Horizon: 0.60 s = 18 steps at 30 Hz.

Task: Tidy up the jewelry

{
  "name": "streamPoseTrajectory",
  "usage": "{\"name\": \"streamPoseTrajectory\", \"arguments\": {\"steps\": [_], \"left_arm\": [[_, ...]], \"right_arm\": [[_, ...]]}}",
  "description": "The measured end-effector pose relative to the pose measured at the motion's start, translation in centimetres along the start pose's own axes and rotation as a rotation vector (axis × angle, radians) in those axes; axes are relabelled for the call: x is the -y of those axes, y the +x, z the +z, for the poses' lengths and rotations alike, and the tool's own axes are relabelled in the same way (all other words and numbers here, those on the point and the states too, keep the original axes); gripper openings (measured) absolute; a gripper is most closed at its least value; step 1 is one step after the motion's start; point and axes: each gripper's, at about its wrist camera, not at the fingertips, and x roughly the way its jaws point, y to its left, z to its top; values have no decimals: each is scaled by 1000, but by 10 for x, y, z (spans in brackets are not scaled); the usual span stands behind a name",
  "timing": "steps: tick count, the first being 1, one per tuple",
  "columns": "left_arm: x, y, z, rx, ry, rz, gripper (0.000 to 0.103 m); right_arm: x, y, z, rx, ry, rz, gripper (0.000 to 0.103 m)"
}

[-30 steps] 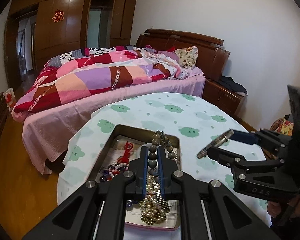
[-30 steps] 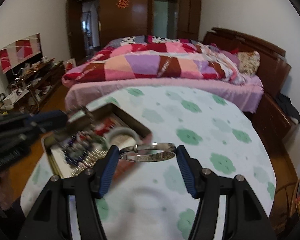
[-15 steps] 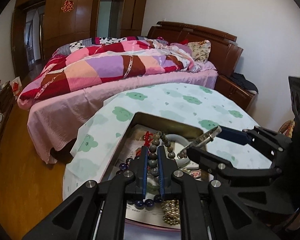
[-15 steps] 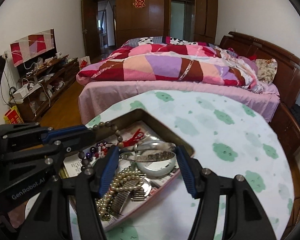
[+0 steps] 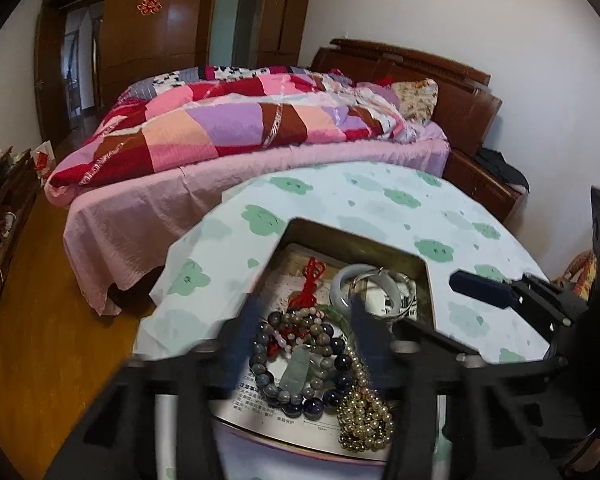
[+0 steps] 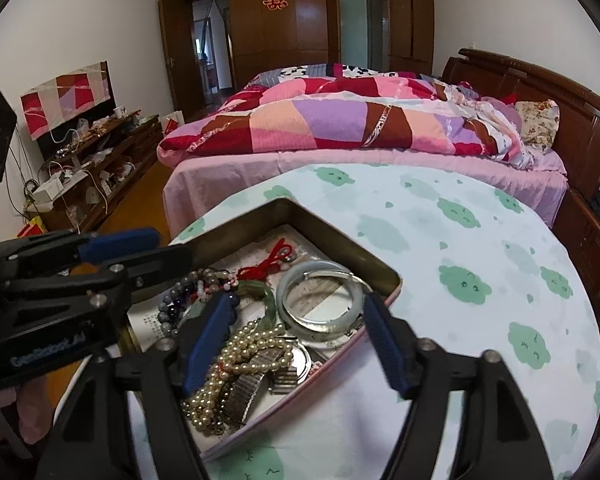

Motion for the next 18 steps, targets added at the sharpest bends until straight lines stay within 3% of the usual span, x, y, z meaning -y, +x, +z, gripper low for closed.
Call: {"name": "streamPoseTrajectory", "arguments": {"steps": [9, 18], "left_arm": [[5, -11, 4, 25, 18, 8, 63], [-4, -26, 10, 60, -13, 29, 63]], "right_arm": [[-2, -9, -4, 10, -10, 0, 79], [27, -42, -10, 71, 97, -92, 87]]}}
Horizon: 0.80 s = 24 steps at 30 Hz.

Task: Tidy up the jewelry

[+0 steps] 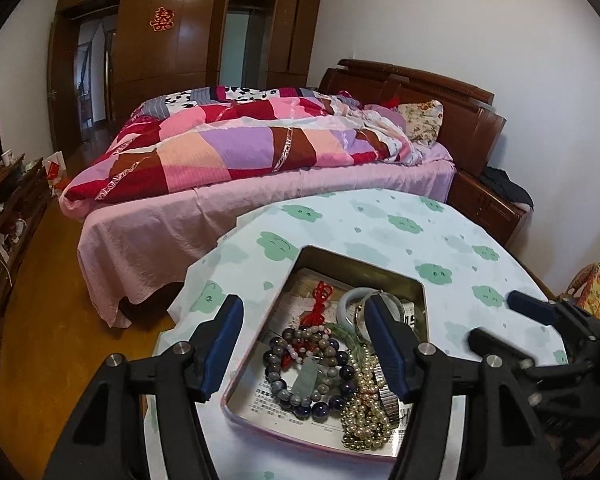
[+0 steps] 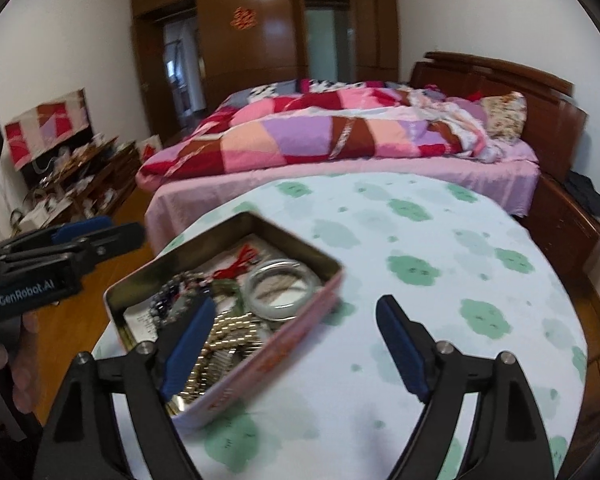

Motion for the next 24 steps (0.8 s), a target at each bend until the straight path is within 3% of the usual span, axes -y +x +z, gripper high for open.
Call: {"name": "streamPoseTrajectory", "arguments": {"steps": [9, 24], "left_arm": [[4, -9, 4, 32, 17, 10, 64], [-4, -15, 8, 48, -1, 18, 64]], "right_arm": [[23, -23, 3, 76, 91, -61, 92], [24, -28, 3, 86, 87, -71, 94]]}}
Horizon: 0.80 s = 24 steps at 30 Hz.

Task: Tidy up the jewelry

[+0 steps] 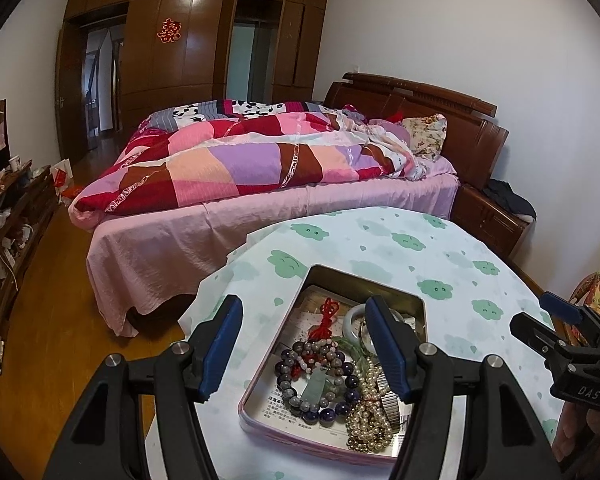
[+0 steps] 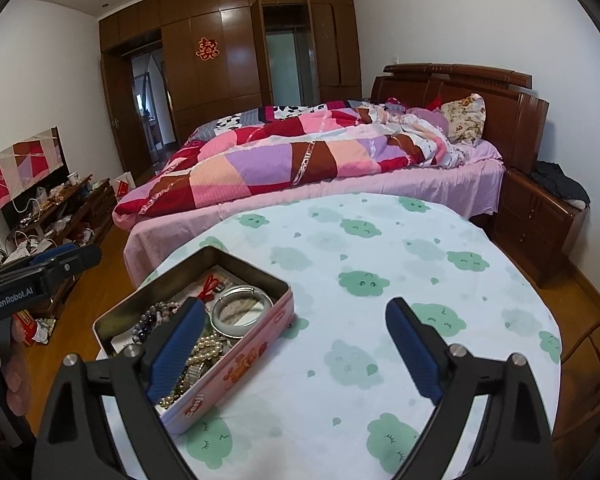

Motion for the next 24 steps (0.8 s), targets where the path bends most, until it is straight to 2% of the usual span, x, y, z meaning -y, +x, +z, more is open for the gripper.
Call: {"name": "streamPoseTrajectory", "arguments": {"steps": [24], "left_arm": [[-1, 2, -4, -11, 1, 23, 64]], "right_arm": [[0, -1, -1, -1, 1, -1, 95]]}}
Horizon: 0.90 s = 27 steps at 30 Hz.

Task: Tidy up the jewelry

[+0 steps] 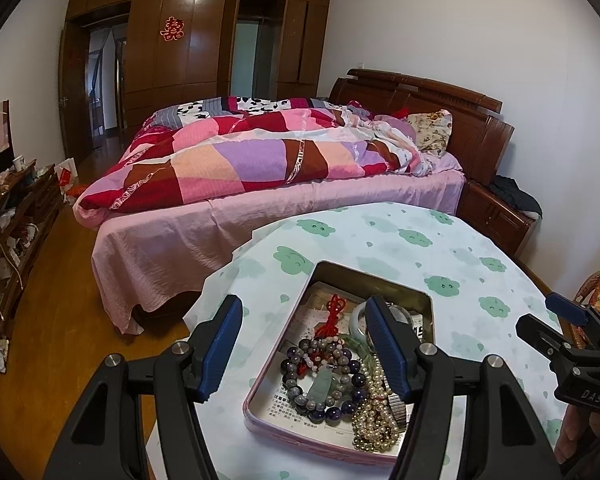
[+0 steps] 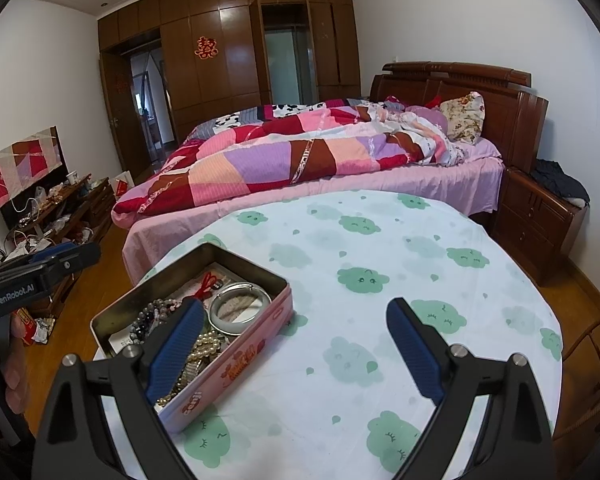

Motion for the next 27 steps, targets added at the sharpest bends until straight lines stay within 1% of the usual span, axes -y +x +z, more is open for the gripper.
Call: {"name": "streamPoseTrajectory", "arguments": {"steps": [9, 12, 13, 15, 17, 20, 23, 27], "left_arm": [[0, 1, -1, -6, -2, -8, 64], [-1, 2, -1, -14, -8, 4, 65], [0, 3, 0, -18, -11, 7, 67], [-2, 4, 0, -21, -20, 14, 78], [-2, 4, 0, -14, -16, 44, 81], [-2, 4, 0, -4, -10, 59, 85], [-1, 3, -1, 6, 3, 82, 85], [0, 5, -1, 0, 9, 76, 85]], "right_arm": [[1, 0, 0, -1, -1, -1, 95], [0, 0, 0, -1, -3, -1, 95], [0, 0, -1, -1, -3, 0, 95], [0, 0, 0, -3, -4, 0, 95], [2, 1, -2, -5, -4, 0, 95], [4, 1, -3, -8, -5, 0, 95], [5, 2, -8, -13, -7, 1, 95], [6, 5, -9, -17, -5, -1, 95]]}}
